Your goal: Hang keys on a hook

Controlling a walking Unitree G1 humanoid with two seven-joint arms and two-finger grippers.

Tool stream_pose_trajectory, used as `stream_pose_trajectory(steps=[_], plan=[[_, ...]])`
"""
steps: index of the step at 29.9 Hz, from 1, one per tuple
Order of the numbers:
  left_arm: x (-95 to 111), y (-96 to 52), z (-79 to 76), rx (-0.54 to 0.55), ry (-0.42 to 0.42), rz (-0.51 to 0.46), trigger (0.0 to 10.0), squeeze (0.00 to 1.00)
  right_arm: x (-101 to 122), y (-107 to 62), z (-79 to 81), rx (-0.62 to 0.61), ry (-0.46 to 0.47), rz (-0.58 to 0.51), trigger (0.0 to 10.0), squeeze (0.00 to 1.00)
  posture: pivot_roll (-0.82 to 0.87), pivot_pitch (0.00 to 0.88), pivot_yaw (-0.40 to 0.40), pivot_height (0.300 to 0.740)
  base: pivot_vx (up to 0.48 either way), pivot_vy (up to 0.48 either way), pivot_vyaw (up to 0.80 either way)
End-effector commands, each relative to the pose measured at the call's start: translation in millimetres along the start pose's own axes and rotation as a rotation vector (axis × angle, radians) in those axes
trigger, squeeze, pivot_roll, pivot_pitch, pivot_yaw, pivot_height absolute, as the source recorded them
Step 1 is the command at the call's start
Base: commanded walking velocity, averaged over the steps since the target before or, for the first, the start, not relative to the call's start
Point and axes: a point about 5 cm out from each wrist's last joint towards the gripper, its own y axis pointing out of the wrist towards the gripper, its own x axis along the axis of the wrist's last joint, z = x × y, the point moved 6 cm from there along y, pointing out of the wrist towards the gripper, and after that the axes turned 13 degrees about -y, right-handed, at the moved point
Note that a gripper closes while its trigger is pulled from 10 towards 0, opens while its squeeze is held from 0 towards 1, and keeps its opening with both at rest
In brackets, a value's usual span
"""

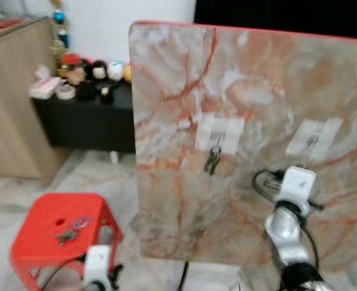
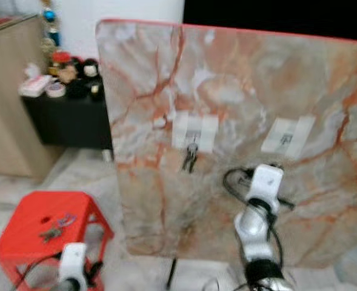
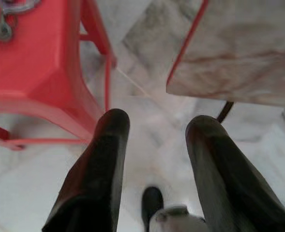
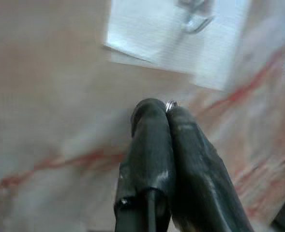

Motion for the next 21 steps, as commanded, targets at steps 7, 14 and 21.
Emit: stream_pose_trajectory(steps=[7,14,21], plan=[[-13,-1.0,-11.4,-0.025,-0.006,0.031,10.0,0.00,-3,7.0,-20.0,-0.080,-0.018,0.008,10.0,0.00,0.07,0.000,-0.071,0.740,0.000,0.000,0.00],[-14,-1.4,-10.6,-0.021,-0.004,0.037,10.0,0.00,10,10.5,-34.0,-0.153,-0.071,-0.058,10.0,0.00,0.07,0.000,-0.071,0.740,0.000,0.000,0.00],[-15,-1.5,-10.7,-0.023,-0.004,0.038,10.0,0.00,20,9.0,-36.6,-0.178,-0.091,-0.103,10.0,0.00,0.07,0.000,-0.071,0.740,0.000,0.000,0.00]])
